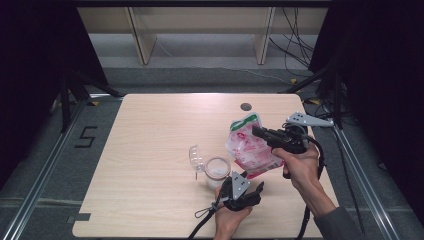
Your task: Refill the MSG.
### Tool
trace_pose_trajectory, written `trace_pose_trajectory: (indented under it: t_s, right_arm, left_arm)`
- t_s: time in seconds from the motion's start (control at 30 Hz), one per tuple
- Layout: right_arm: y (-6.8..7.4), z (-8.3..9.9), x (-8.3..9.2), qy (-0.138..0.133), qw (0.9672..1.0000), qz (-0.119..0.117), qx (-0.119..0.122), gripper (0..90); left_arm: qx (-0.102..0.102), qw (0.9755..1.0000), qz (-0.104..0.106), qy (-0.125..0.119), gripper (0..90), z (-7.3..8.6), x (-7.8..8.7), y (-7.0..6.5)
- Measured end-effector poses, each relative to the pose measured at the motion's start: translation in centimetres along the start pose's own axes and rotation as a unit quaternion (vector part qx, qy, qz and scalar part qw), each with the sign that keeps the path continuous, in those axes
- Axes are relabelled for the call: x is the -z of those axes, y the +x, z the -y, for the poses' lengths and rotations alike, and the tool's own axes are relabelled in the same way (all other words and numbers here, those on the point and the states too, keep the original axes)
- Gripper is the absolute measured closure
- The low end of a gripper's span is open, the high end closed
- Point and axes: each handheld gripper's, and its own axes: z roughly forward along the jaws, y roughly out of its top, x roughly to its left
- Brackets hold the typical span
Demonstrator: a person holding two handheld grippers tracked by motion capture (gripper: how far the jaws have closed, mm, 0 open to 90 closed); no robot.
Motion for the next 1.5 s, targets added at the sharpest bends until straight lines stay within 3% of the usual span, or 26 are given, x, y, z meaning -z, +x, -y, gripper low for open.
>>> trace_pose_trajectory:
  t_s: [0.03,0.07,0.17,0.2,0.3,0.47,0.57,0.63,0.67,0.77,0.8,0.83,0.87,0.9,0.93,1.0,1.07,1.1,1.13,1.17,1.2,1.27,1.37,1.4,1.43,1.5]
  right_arm:
    - [-0.2,0.0,-0.1,-0.002,1.0,-0.002,0.001,90.0]
    - [-0.3,0.1,0.0,0.003,1.0,0.002,0.003,90.0]
    - [-0.6,0.5,0.0,-0.003,1.0,0.004,-0.008,90.0]
    - [-0.9,0.7,-0.1,-0.011,0.9999,0.006,0.004,90.0]
    - [-1.2,1.1,0.0,-0.004,0.9999,0.009,-0.013,90.0]
    - [-2.1,2.4,-0.5,-0.002,0.9997,0.019,-0.013,90.0]
    - [-2.4,3.0,-0.4,0.005,0.9994,0.025,-0.025,90.0]
    - [-2.8,3.1,-0.1,-0.004,0.9991,0.031,-0.028,90.0]
    - [-3.0,3.1,0.2,0.004,0.9991,0.037,-0.019,90.0]
    - [-3.2,3.5,0.7,-0.009,0.9988,0.033,-0.036,90.0]
    - [-3.3,3.6,0.9,-0.008,0.9989,0.035,-0.028,90.0]
    - [-3.6,3.7,1.0,-0.014,0.9989,0.041,-0.016,90.0]
    - [-3.6,4.0,1.3,-0.023,0.9985,0.035,-0.037,90.0]
    - [-3.7,4.1,1.5,-0.018,0.9984,0.035,-0.04,90.0]
    - [-3.9,4.3,1.6,-0.029,0.9984,0.038,-0.029,90.0]
    - [-3.9,4.5,2.0,-0.03,0.9983,0.037,-0.033,90.0]
    - [-3.9,4.7,2.3,-0.028,0.9981,0.043,-0.035,90.0]
    - [-4.1,4.8,2.3,-0.036,0.9981,0.038,-0.032,90.0]
    - [-4.2,4.9,2.5,-0.027,0.9983,0.045,-0.025,90.0]
    - [-4.1,4.9,2.5,-0.029,0.998,0.044,-0.035,90.0]
    - [-4.2,5.1,2.6,-0.038,0.998,0.039,-0.032,90.0]
    - [-4.3,5.1,2.9,-0.028,0.998,0.043,-0.036,90.0]
    - [-4.5,5.5,3.2,-0.041,0.9977,0.039,-0.037,90.0]
    - [-4.4,5.5,3.4,-0.034,0.9972,0.038,-0.055,90.0]
    - [-4.8,5.7,3.3,-0.045,0.9975,0.04,-0.038,90.0]
    - [-4.9,5.9,3.6,-0.047,0.9971,0.042,-0.044,90.0]
  left_arm:
    - [-0.013,0.9997,-0.012,0.016,36.0,-0.1,0.4,0.1]
    - [0.0,1.0,-0.004,0.001,35.5,0.0,0.3,-0.1]
    - [0.011,0.9999,0.011,-0.004,35.9,-0.3,0.6,-0.2]
    - [0.005,1.0,0.006,-0.002,35.9,-0.4,0.9,-0.3]
    - [0.002,0.9999,0.015,-0.006,35.9,-0.4,1.3,-0.5]
    - [-0.001,0.9998,0.018,-0.011,36.1,-0.7,1.9,-0.8]
    - [-0.008,0.9996,0.023,-0.016,36.0,-0.8,2.6,-0.8]
    - [-0.018,0.9995,0.02,-0.018,35.9,-1.0,3.2,-0.8]
    - [-0.029,0.9993,0.02,-0.015,35.8,-1.1,3.6,-0.7]
    - [-0.039,0.9987,0.023,-0.022,35.4,-1.2,4.6,-0.5]
    - [-0.049,0.9982,0.026,-0.023,35.3,-1.2,4.8,-0.4]
    - [-0.043,0.9985,0.025,-0.022,35.3,-1.1,5.2,-0.4]
    - [-0.044,0.9984,0.025,-0.023,35.3,-1.1,5.4,-0.4]
    - [-0.052,0.998,0.027,-0.022,35.3,-1.1,5.6,-0.2]
    - [-0.051,0.998,0.028,-0.023,35.2,-1.0,5.7,-0.1]
    - [-0.035,0.9991,0.02,-0.016,35.1,-0.8,5.9,-0.1]
    - [-0.036,0.999,0.022,-0.017,35.0,-0.7,6.2,0.2]
    - [-0.05,0.9983,0.025,-0.015,35.0,-0.8,6.3,0.4]
    - [-0.051,0.9982,0.024,-0.02,35.0,-0.7,6.4,0.4]
    - [-0.059,0.9979,0.019,-0.017,35.0,-0.7,6.6,0.4]
    - [-0.054,0.9983,0.015,-0.018,34.9,-0.6,6.8,0.4]
    - [-0.049,0.9986,0.018,-0.014,34.5,-0.5,7.3,0.7]
    - [-0.055,0.9982,0.018,-0.018,34.1,-0.4,7.9,0.9]
    - [-0.054,0.9983,0.016,-0.018,34.1,-0.4,8.2,1.0]
    - [-0.061,0.9979,0.017,-0.015,34.1,-0.4,8.4,1.2]
    - [-0.051,0.9985,0.011,-0.017,34.0,-0.2,8.9,1.5]
